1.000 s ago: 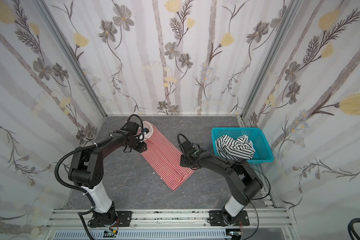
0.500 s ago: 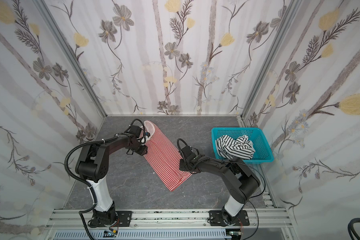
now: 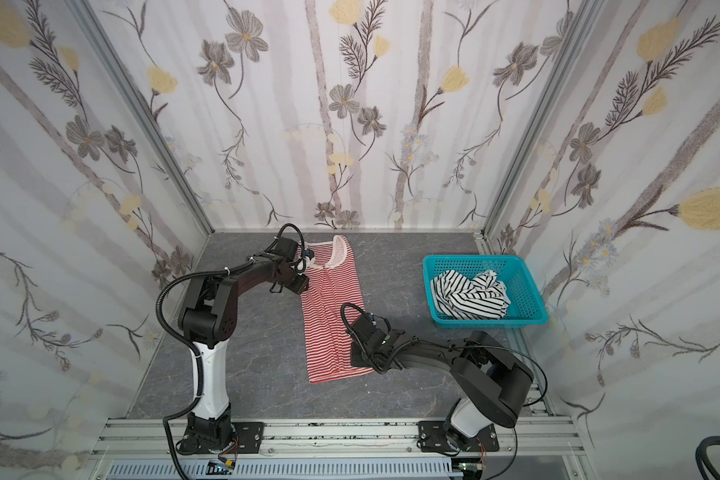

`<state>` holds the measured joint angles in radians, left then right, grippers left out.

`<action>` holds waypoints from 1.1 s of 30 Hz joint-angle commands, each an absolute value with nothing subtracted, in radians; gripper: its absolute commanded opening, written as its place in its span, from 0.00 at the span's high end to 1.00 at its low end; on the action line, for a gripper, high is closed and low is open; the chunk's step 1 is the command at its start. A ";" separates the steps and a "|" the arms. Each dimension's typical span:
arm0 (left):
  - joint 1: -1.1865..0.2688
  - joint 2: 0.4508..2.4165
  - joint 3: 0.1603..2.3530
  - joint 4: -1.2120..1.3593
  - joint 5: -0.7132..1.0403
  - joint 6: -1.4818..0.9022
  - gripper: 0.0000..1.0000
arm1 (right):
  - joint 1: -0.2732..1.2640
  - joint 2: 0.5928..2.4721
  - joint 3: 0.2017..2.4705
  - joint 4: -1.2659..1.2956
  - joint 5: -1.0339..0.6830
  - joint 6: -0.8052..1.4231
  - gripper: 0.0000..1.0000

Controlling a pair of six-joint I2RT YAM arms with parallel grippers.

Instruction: Fold and stack the tank tops

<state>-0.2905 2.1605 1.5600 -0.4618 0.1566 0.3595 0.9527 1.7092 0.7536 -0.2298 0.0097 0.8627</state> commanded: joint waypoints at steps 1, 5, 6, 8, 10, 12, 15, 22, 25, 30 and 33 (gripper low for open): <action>-0.297 2.192 1.590 -0.477 0.112 0.357 0.57 | 0.997 1.734 0.807 -0.307 -0.019 0.879 0.62; -0.297 2.200 1.607 -0.477 0.126 0.365 0.57 | 1.031 1.737 0.832 -0.264 -0.074 0.857 0.60; -0.297 2.203 1.613 -0.477 0.131 0.369 0.57 | 1.040 1.731 0.838 -0.251 -0.082 0.844 0.60; -0.298 2.202 1.621 -0.476 0.127 0.374 0.57 | 1.043 1.720 0.855 -0.265 -0.078 0.835 0.59; -0.298 2.184 1.619 -0.479 0.115 0.377 0.57 | 1.042 1.690 0.871 -0.307 -0.040 0.828 0.51; -0.297 2.145 1.601 -0.478 0.119 0.377 0.57 | 1.032 1.639 0.862 -0.321 -0.013 0.834 0.42; -0.296 2.062 1.558 -0.476 0.145 0.360 0.51 | 1.009 1.546 0.801 -0.294 -0.014 0.865 0.29; -0.298 1.842 1.387 -0.465 0.224 0.347 0.42 | 0.948 1.441 0.609 -0.178 -0.075 0.950 0.28; -0.297 1.765 1.303 -0.441 0.222 0.353 0.42 | 0.929 1.415 0.539 -0.089 -0.115 0.988 0.29; -0.295 1.637 1.132 -0.401 0.234 0.367 0.42 | 0.880 1.387 0.460 0.003 -0.168 1.023 0.30; -0.297 1.566 1.043 -0.366 0.254 0.371 0.42 | 0.850 1.379 0.418 0.048 -0.202 1.044 0.32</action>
<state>-0.2962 1.6161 1.0996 -0.4202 0.2218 0.3599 0.8673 1.3857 0.4427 -0.0605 -0.1543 0.9997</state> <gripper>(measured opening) 0.583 0.685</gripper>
